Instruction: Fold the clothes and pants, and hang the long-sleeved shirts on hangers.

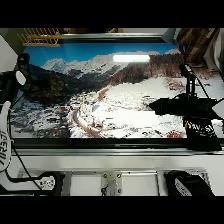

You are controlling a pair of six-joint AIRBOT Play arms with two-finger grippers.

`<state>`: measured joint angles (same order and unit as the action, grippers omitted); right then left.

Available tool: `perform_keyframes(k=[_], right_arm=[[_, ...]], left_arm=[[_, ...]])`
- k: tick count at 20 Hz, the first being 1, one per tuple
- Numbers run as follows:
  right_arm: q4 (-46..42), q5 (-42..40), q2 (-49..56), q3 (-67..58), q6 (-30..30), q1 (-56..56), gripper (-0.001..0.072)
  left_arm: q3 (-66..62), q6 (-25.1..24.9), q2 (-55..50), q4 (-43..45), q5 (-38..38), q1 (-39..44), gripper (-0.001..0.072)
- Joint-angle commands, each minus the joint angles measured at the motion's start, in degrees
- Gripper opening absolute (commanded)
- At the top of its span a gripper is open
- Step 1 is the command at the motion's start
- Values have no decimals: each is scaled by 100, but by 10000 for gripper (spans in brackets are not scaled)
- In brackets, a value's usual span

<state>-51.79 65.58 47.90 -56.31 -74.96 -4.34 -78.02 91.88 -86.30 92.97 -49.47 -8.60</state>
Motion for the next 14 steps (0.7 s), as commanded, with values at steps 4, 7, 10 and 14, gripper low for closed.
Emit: perform_keyframes(k=[4, 7, 10, 14], right_arm=[[0, 0, 2, -7, 0, -4, 10], [0, 0, 4, -7, -2, -4, 10], [0, -2, 2, -7, -2, -4, 10], [28, 0, 33, -7, -2, -4, 10]], left_arm=[[-4, 57, -1169, 144, 789, 20, 709], [-13, 219, -1217, 138, 743, 164, 430], [-13, 264, -822, 138, 656, 382, 13], [-11, 264, 531, 131, 369, 1191, 13]])
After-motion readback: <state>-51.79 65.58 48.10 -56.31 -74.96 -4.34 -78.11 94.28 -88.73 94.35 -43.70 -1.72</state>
